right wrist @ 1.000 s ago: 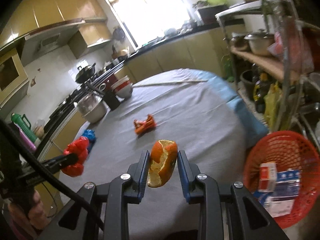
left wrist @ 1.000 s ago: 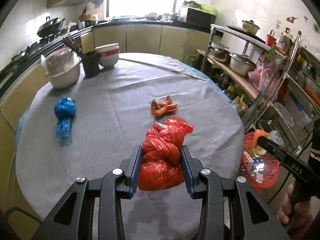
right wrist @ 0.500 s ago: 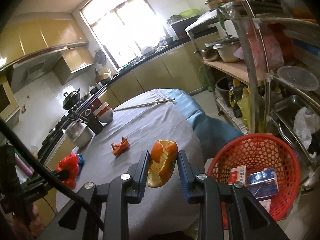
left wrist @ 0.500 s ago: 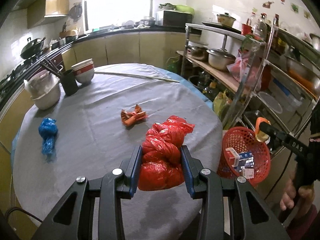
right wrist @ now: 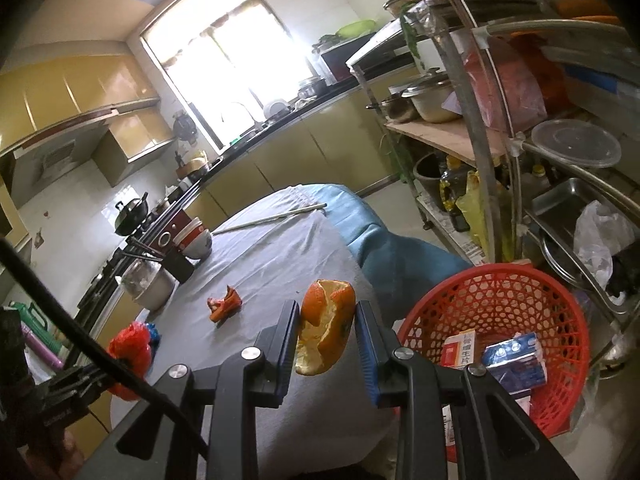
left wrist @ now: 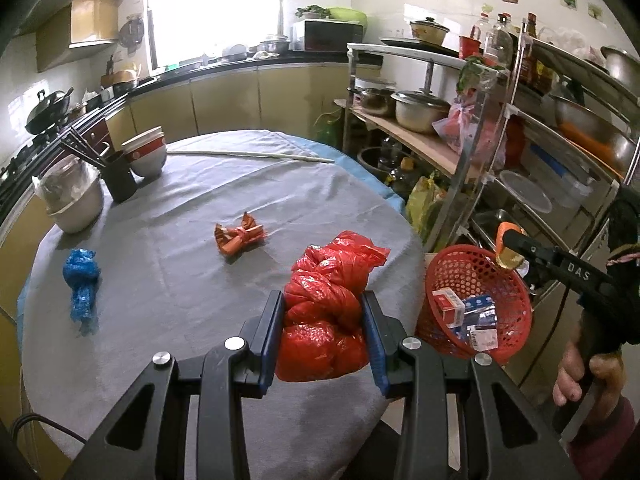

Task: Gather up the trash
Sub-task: 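Carry the red bag and orange peel over the red basket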

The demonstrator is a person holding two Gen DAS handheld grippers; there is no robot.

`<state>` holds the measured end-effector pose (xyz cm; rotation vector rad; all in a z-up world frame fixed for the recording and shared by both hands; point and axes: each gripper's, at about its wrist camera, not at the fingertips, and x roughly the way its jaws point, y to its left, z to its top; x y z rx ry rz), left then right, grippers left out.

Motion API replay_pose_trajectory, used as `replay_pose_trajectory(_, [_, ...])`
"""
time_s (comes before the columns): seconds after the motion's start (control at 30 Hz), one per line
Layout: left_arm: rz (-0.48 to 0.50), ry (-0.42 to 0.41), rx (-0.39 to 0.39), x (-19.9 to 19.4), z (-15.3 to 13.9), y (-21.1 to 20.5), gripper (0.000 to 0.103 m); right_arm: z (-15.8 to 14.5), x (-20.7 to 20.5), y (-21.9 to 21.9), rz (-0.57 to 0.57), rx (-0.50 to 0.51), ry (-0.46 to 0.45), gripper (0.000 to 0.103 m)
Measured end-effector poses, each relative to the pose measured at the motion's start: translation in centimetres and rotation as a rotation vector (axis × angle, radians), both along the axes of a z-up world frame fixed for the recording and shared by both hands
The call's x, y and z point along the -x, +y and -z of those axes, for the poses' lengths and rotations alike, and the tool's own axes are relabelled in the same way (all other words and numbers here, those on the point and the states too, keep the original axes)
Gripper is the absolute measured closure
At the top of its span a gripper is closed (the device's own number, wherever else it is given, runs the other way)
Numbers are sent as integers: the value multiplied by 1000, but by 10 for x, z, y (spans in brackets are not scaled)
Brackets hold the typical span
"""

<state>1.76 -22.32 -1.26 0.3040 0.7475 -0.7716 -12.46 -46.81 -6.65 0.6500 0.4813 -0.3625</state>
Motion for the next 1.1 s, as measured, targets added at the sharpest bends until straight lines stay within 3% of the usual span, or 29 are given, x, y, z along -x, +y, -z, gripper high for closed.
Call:
replay_pose_trajectory(0.57, [65, -5, -12, 17, -2, -21, 63, -4, 19, -18, 61, -1, -20, 72])
replay_pose_trajectory(1.1, [190, -54, -9, 45, -15, -79, 63, -7, 57, -46, 162, -24, -57, 72])
